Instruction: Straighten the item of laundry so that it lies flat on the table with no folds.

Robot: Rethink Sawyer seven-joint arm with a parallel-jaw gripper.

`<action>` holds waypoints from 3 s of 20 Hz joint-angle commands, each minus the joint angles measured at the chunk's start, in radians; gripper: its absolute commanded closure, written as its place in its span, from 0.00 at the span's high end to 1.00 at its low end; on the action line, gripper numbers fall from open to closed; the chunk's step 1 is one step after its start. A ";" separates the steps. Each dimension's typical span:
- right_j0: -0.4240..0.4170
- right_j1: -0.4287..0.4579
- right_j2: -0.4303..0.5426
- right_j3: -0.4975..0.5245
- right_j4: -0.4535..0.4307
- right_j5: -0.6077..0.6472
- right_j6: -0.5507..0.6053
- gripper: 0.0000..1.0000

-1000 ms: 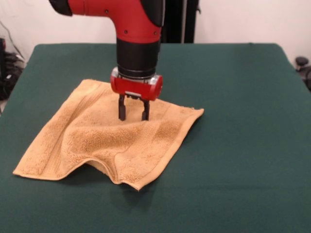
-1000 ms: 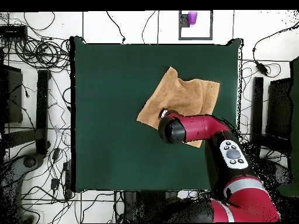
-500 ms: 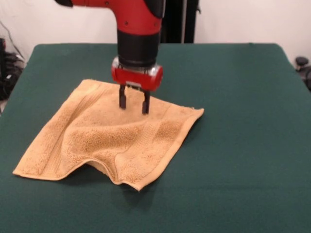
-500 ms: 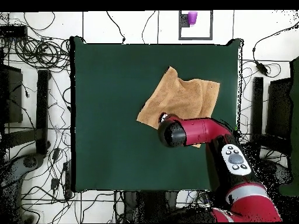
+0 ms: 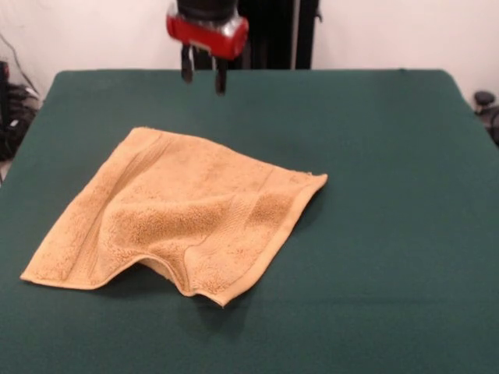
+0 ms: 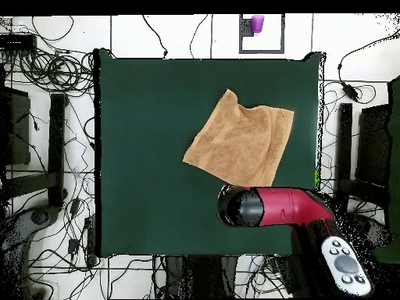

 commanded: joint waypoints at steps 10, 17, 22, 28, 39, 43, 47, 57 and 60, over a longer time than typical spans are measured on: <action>0.012 -0.086 0.135 0.123 -0.035 0.035 -0.153 1.00; 0.015 -0.121 0.150 0.073 -0.030 0.075 -0.174 1.00; 0.001 0.075 0.189 -0.173 -0.039 0.118 -0.221 1.00; 0.056 0.217 0.145 -0.387 -0.070 0.137 -0.154 1.00; 0.056 0.448 0.161 -0.685 -0.087 0.113 -0.220 1.00; 0.066 0.526 0.157 -0.754 -0.128 0.002 -0.187 1.00; 0.078 0.560 0.141 -0.788 -0.163 -0.071 -0.154 1.00; 0.096 0.592 0.127 -0.836 -0.187 -0.097 -0.110 1.00; 0.103 0.599 0.123 -0.852 -0.192 -0.089 -0.108 1.00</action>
